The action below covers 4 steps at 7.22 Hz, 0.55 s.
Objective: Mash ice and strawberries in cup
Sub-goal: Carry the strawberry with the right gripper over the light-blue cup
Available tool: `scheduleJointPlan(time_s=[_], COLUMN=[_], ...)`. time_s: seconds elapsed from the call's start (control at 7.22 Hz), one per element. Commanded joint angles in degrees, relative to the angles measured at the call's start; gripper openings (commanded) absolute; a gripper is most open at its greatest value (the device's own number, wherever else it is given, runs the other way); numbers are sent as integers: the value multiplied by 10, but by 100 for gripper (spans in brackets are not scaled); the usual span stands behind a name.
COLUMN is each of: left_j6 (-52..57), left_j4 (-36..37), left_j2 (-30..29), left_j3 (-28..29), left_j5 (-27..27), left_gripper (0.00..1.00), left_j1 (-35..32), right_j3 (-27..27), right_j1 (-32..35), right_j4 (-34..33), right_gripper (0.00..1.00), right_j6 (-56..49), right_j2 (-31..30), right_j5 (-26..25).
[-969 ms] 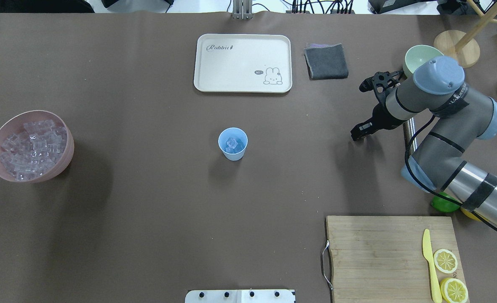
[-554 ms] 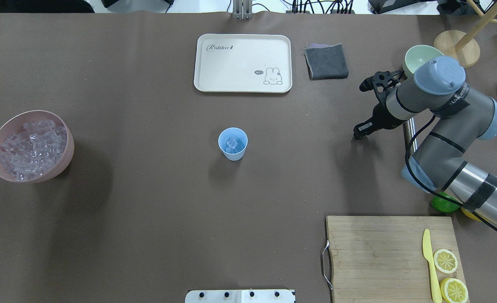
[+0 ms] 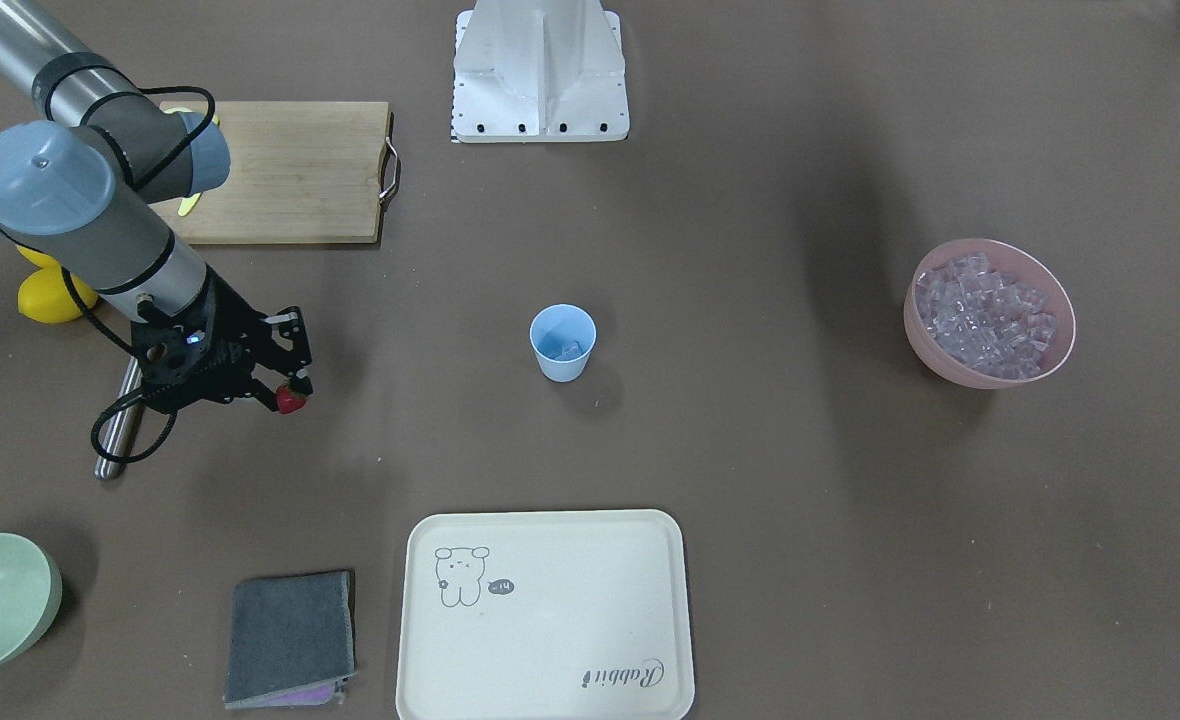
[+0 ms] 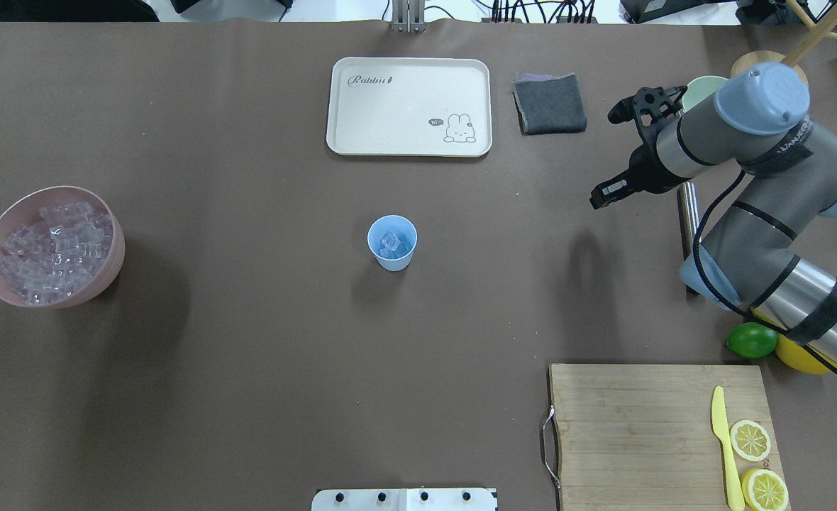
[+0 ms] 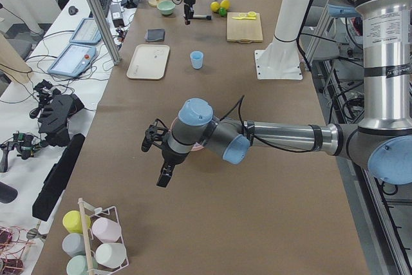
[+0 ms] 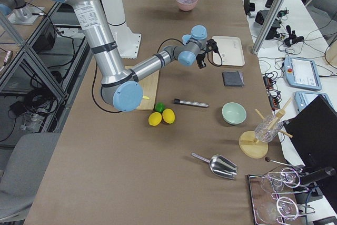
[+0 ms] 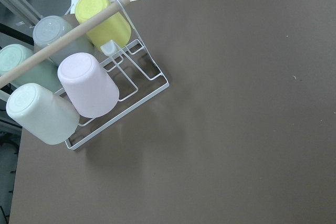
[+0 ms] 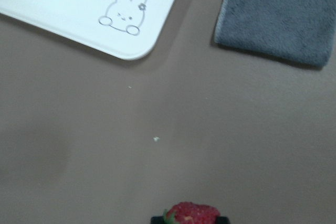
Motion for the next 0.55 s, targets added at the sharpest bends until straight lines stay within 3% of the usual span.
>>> scheduleJointPlan(time_s=[0.0, 0.42], left_j6=[0, 0], left_j4=[3, 4], left_j2=[1, 0], left_j3=[2, 14], left_j5=[1, 1], left_gripper=[98, 98], left_j1=[-6, -18], right_j3=[4, -1], right_j1=[-76, -166], right_j4=[-32, -66], right_gripper=[0, 0], right_j6=[76, 134], right_j2=[87, 166], right_j5=[-82, -192])
